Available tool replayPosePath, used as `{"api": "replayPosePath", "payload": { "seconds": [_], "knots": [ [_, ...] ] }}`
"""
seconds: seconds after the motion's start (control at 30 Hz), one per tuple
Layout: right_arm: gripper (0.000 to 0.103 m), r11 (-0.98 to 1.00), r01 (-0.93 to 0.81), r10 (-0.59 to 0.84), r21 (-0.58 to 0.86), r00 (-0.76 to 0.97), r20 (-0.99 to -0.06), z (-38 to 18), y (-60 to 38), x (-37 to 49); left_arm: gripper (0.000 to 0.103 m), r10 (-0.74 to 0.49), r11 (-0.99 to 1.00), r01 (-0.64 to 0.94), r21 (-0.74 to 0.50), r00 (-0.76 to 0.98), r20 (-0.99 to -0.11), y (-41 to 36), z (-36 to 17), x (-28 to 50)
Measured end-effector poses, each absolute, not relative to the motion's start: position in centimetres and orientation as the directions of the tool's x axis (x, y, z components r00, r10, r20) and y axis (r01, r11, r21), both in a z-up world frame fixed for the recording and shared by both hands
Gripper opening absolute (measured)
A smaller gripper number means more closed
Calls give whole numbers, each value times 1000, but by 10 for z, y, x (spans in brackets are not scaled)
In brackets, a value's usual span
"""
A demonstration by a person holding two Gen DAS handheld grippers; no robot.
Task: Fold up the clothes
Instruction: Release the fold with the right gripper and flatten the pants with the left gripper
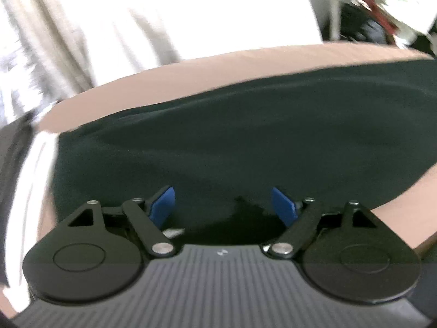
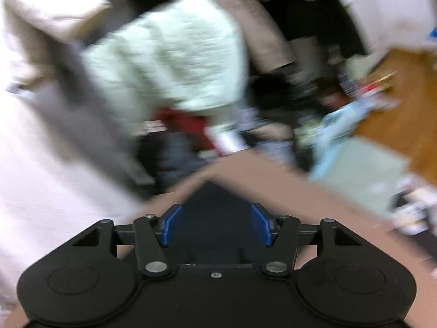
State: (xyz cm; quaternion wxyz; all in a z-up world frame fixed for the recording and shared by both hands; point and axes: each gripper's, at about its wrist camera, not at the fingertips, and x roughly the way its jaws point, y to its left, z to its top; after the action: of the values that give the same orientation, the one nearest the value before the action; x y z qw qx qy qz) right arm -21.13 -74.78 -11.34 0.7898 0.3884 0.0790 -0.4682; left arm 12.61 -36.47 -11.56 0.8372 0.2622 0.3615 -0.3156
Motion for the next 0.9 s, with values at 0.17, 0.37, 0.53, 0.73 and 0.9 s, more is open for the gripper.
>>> {"api": "replayPosePath", "payload": {
  "seconds": [0.17, 0.37, 0.53, 0.73, 0.9],
  "knots": [
    [62, 432, 642, -516, 634, 752, -410, -123, -674, -162, 79, -211, 773, 580, 258, 619, -757, -284, -101, 140],
    [62, 599, 577, -335, 555, 810, -481, -112, -600, -93, 81, -63, 865, 411, 289, 660, -749, -169, -122, 159],
    [64, 601, 423, -90, 678, 879, -468, -136, -561, -66, 85, -181, 944, 326, 41, 620, -763, -96, -136, 168],
    [64, 620, 464, 10, 633, 802, -598, -170, -492, -63, 85, -227, 971, 210, -115, 657, -719, -60, -127, 180],
    [64, 652, 464, -10, 600, 796, -605, -165, -457, -71, 90, -327, 942, 257, -214, 578, -748, -59, -146, 195]
  ]
}}
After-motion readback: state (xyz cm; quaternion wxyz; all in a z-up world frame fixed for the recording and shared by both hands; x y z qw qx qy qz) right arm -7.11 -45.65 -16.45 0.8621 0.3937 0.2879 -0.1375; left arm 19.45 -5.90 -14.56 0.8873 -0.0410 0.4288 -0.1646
